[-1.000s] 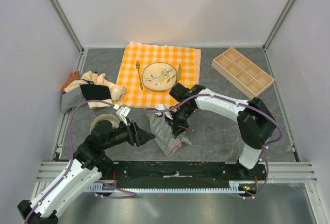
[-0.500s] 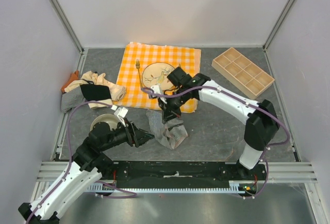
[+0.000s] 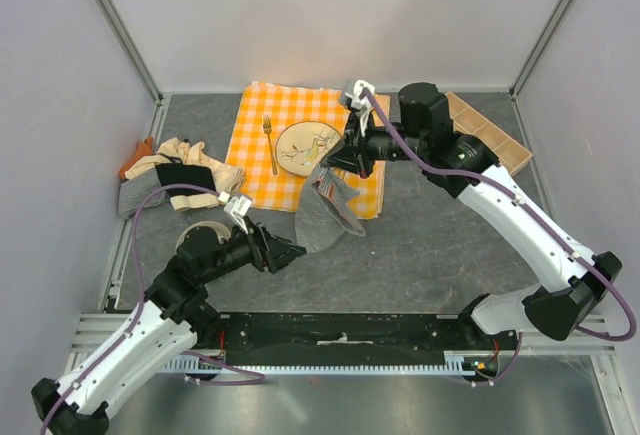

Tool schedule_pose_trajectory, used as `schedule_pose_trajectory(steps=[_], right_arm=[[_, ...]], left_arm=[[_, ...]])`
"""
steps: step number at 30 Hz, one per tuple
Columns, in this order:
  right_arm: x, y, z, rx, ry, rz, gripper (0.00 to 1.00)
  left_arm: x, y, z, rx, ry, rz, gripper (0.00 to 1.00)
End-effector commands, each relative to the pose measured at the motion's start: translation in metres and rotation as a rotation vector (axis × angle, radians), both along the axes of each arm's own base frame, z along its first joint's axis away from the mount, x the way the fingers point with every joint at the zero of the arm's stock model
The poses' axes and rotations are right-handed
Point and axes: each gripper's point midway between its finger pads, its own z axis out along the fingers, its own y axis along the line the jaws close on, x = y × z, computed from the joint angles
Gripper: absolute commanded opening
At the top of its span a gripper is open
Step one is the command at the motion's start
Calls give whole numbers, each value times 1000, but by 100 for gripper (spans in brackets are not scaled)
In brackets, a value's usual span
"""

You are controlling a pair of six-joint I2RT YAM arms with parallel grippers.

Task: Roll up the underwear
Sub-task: Flatten out the underwear at the center of the board.

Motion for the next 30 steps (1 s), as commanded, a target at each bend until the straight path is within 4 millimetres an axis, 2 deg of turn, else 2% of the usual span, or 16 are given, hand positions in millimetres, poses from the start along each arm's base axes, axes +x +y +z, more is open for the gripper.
schedule_pose_trajectory(steps=[1,3,4,6,7,9,10,11,12,13,16,20,25,26,30], right_arm=[[22,-10,42,125,27,-193,0],[33,-17,55,149,18,-280,0],[35,-20,61,169,42,-318,0],[40,-28,71,195,44,-379,0],[38,-29,73,206,64,-391,0],[36,-32,70,213,81,-398,0],[35,-33,68,214,86,-398,0],[34,-34,63,211,95,-401,0],[33,-37,64,216,90,-403,0],[34,-40,64,216,89,-412,0],[31,-45,63,219,90,-420,0],[31,-47,63,226,99,-424,0],[33,-49,54,229,122,-432,0],[33,-51,53,228,124,-436,0],[34,-58,48,227,126,-458,0]], left_arm=[[3,-23,36,-90,-126,-54,79],[10,-31,39,-76,-155,-17,79],[3,-40,40,-66,-167,-43,80],[14,-49,36,-3,-190,-1,80],[11,-57,38,1,-203,-16,80],[20,-67,36,49,-235,7,80],[19,-81,20,105,-225,-14,82],[32,-81,15,163,-249,51,83],[38,-85,19,188,-265,82,83],[42,-91,-1,265,-248,102,84],[66,-83,-16,365,-248,237,84],[85,-90,-34,447,-267,301,85],[101,-110,-31,437,-277,334,83],[102,-118,-26,421,-279,324,82],[99,-138,-25,376,-273,259,79]])
